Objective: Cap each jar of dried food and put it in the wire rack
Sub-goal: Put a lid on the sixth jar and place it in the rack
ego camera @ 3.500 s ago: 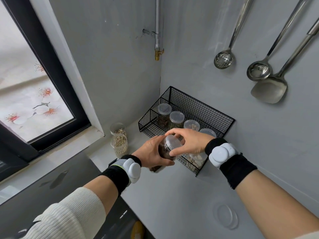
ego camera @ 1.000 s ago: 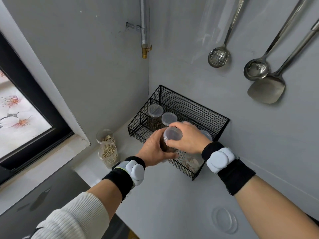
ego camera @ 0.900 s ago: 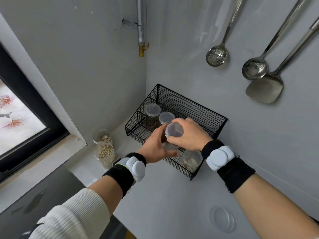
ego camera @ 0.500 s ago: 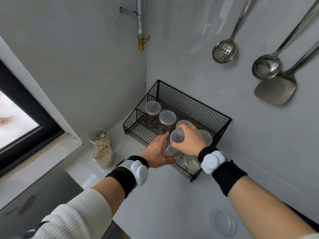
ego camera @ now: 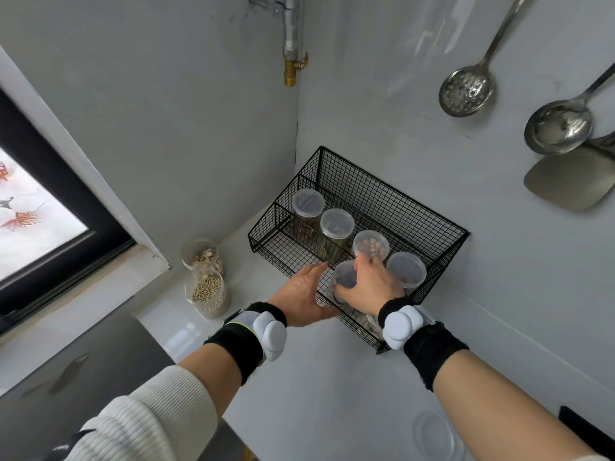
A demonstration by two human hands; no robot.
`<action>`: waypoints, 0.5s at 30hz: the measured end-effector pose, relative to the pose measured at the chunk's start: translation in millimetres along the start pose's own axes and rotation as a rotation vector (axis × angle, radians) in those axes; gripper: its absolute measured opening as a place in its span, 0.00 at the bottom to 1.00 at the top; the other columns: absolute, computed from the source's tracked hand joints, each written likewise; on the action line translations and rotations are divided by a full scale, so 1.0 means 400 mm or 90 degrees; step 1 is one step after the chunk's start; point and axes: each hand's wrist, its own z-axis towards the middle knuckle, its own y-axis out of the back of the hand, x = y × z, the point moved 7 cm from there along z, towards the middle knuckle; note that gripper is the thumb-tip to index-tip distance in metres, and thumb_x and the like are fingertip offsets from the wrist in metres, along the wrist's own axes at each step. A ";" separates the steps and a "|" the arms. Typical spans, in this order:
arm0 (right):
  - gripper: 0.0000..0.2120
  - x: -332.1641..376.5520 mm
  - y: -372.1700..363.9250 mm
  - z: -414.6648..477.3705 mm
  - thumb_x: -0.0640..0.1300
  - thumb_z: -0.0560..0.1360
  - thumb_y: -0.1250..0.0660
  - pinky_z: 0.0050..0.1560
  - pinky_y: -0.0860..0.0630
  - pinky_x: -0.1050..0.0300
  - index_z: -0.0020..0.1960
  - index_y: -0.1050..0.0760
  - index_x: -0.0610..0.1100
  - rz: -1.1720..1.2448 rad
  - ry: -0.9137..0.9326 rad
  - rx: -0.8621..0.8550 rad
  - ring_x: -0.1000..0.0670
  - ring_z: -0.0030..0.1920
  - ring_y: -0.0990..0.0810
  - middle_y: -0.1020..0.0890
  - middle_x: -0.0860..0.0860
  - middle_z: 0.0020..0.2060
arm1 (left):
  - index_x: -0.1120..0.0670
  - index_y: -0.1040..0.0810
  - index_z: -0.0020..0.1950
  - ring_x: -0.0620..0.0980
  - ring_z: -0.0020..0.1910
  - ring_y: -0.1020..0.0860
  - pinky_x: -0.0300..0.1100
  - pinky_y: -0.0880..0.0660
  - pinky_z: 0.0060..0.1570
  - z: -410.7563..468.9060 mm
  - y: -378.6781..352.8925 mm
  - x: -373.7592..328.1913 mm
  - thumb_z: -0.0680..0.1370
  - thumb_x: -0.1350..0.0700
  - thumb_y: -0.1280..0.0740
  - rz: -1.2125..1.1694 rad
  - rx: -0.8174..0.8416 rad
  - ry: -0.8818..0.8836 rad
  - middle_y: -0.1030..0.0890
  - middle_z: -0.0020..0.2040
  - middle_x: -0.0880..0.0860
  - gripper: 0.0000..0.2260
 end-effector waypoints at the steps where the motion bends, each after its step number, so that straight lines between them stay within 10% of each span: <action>1: 0.43 -0.002 0.001 -0.002 0.66 0.73 0.27 0.57 0.18 0.42 0.76 0.36 0.41 -0.006 -0.001 -0.003 0.37 0.61 0.18 0.25 0.40 0.69 | 0.51 0.48 0.84 0.55 0.80 0.39 0.38 0.44 0.68 -0.002 0.002 -0.001 0.73 0.38 0.25 0.002 -0.004 -0.001 0.40 0.82 0.55 0.48; 8: 0.44 0.055 0.030 -0.016 0.72 0.74 0.31 0.64 0.23 0.40 0.75 0.33 0.40 -0.102 0.030 -0.035 0.36 0.72 0.27 0.29 0.36 0.74 | 0.52 0.44 0.83 0.55 0.78 0.37 0.47 0.36 0.74 -0.064 0.059 0.040 0.76 0.39 0.27 0.027 -0.063 0.022 0.36 0.80 0.55 0.43; 15: 0.33 0.231 0.025 -0.035 0.69 0.77 0.32 0.60 0.22 0.43 0.68 0.29 0.44 -0.093 0.140 -0.090 0.39 0.63 0.22 0.25 0.41 0.64 | 0.52 0.32 0.78 0.61 0.74 0.35 0.52 0.34 0.73 -0.183 0.173 0.214 0.76 0.43 0.28 0.112 -0.259 0.181 0.32 0.75 0.58 0.33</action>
